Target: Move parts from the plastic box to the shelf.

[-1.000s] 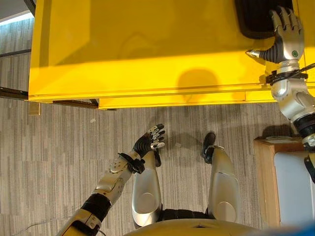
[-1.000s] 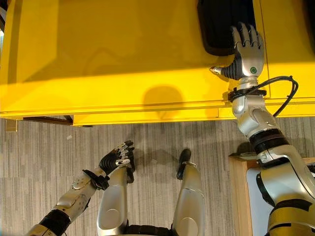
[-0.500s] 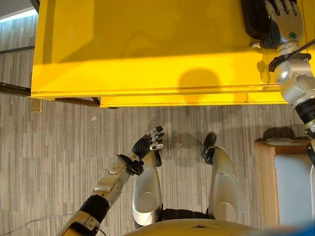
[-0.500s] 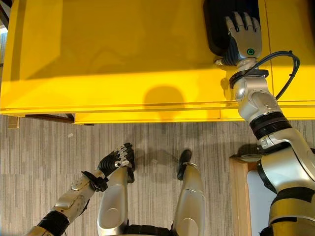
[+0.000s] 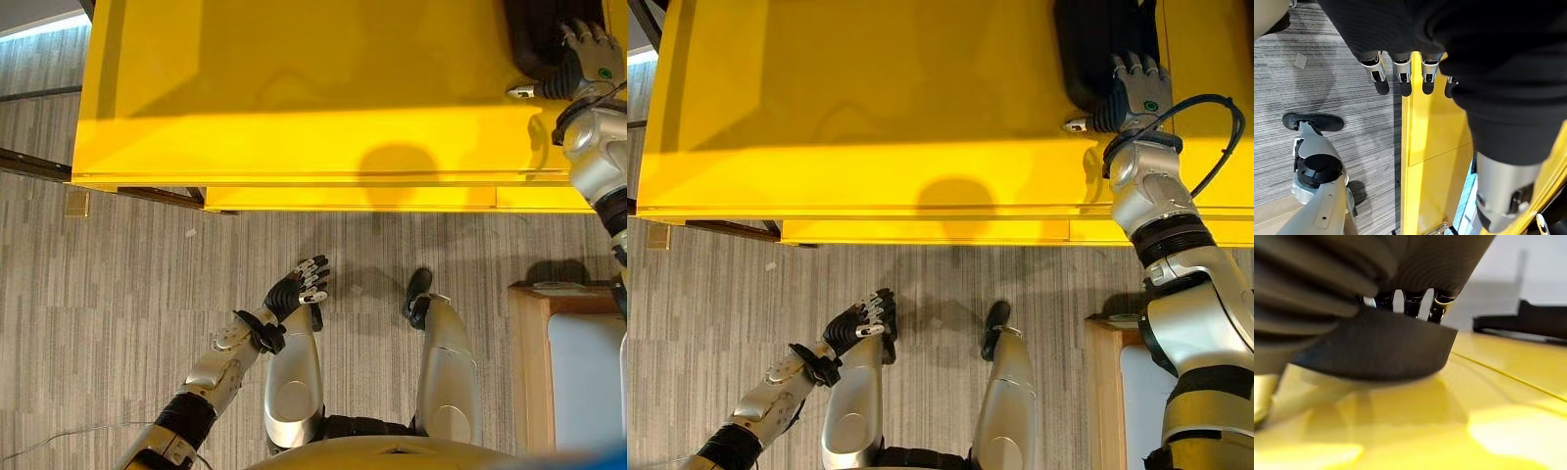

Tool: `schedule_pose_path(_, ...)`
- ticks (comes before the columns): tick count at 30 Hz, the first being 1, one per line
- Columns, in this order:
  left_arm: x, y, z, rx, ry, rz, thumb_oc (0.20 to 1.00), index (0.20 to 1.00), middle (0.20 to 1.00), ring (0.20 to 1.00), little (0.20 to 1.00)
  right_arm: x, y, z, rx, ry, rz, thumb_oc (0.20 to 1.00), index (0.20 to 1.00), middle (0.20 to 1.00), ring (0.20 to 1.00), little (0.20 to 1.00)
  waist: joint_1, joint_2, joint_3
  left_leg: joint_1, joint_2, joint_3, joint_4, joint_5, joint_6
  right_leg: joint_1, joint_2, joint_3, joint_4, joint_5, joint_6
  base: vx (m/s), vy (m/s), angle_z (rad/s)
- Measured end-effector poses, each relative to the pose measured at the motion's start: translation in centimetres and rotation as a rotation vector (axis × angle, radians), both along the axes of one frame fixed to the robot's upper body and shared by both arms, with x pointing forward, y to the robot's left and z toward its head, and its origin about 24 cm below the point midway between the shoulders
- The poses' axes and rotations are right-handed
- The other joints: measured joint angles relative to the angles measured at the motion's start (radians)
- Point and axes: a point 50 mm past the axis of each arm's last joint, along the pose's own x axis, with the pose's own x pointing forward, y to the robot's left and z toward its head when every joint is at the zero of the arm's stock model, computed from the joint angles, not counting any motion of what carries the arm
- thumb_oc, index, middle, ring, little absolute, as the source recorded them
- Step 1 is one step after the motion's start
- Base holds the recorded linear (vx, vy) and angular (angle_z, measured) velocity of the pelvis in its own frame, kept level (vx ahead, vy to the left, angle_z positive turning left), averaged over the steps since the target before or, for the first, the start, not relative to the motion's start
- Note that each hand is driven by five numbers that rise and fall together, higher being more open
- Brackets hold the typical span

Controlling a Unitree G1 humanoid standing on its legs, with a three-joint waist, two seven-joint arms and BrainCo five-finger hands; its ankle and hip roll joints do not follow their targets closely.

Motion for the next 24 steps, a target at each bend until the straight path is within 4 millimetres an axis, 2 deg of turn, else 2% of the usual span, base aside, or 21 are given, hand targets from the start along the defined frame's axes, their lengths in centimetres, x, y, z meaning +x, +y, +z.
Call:
schedule_pose_path(5,0.1,0.0,0.3,-0.004,-0.009,-0.001,1.0,1.0,1.0,1.0,1.0,0.2,-0.1,-0.1,0.023,0.088,0.005,1.0,1.0,1.0,1.0,1.0,0.0,-0.003,-0.012,0.0,0.0,-0.001,0.0,0.0,0.0,0.001,0.0,0.0,0.002,0.0,-0.002,0.0,0.0,0.0)
schedule_pose_path(7,0.0,0.1,0.1,0.004,0.012,-0.004,1.0,1.0,1.0,1.0,1.0,0.4,0.3,-1.3,-0.007,0.23,0.021,1.0,1.0,1.0,1.0,1.0,0.003,-0.014,-0.054,0.0,0.0,0.0,0.0,0.0,0.0,0.002,-0.001,0.0,0.002,-0.003,0.0,0.02,0.002,0.01)
schedule_pose_path(9,-0.1,0.0,0.4,0.006,0.01,-0.02,1.0,1.0,1.0,1.0,1.0,0.3,0.4,-1.4,-0.045,0.271,0.044,1.0,1.0,1.0,1.0,1.0,0.003,-0.018,-0.057,0.001,0.0,-0.001,0.002,0.0,0.0,0.004,-0.001,0.0,0.002,-0.007,0.006,0.02,0.0,0.01)
schedule_pose_path(24,-0.9,0.2,-0.4,0.01,0.06,-0.018,1.0,1.0,1.0,1.0,1.0,0.4,2.1,-1.1,-0.093,0.275,0.114,1.0,1.0,1.0,1.0,1.0,-0.001,-0.027,-0.053,0.001,0.002,-0.001,0.007,-0.001,0.001,0.006,0.002,0.0,-0.001,-0.005,0.006,0.0,0.0,0.0)
